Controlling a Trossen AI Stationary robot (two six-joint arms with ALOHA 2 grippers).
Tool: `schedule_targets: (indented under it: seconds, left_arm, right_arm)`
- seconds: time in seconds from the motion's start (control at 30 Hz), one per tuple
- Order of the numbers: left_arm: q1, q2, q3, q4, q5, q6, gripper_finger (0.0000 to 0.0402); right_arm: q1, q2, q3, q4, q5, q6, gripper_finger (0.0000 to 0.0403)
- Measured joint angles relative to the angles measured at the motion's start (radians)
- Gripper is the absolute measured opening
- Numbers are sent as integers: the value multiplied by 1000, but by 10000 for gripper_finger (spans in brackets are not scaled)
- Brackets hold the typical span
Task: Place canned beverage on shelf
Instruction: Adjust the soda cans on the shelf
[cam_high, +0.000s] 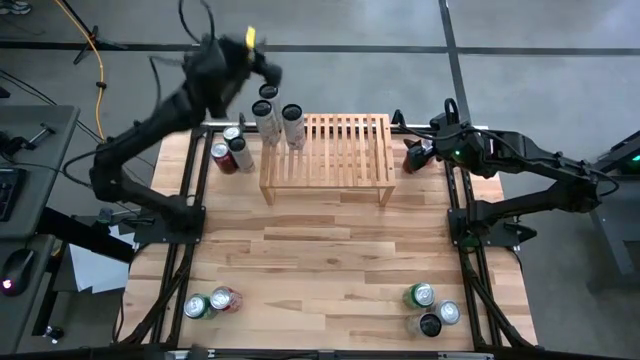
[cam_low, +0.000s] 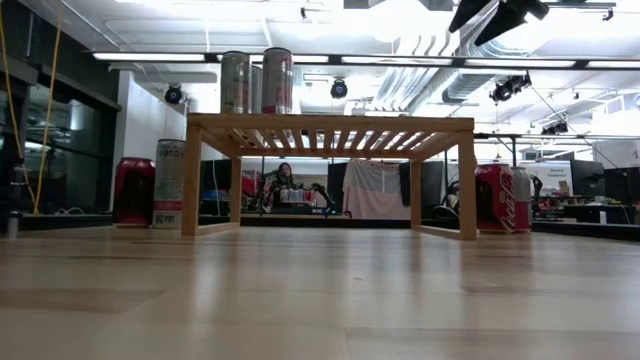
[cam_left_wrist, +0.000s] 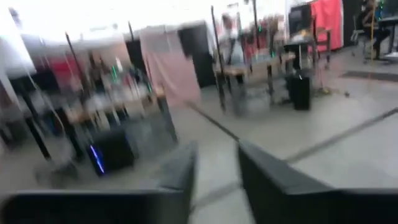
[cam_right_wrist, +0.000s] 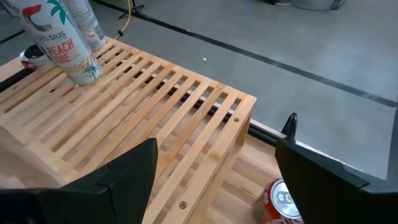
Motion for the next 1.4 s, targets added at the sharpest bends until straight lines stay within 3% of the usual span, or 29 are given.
schedule_targets:
  seconds: [0.03,0.1,0.27,0.43,0.63,0.9,1.4]
  left_arm:
    - [60,14,28,-73,59,-71,46]
    - [166,53,84,-191,190,-210,15]
    - [334,181,216,-409,502,-427,4]
    - [426,313,327,-499,801,-575,1]
    - [484,418,380,-588,985,-672,1]
    - [486,446,380,-719,905,-578,0]
    - [479,446,380,-844,934,-415,0]
  right_arm:
    - [0,0,0,0,-1,4,312]
    - [0,0,0,0,-2,14,312]
    - [-1,1,0,0,-2,37,312]
    - [-1,1,0,0,-32,54,312]
    - [-1,1,0,0,-72,64,312]
    - [-1,6,0,0,-88,87,312]
    - [-1,90,0,0,-103,86,312]
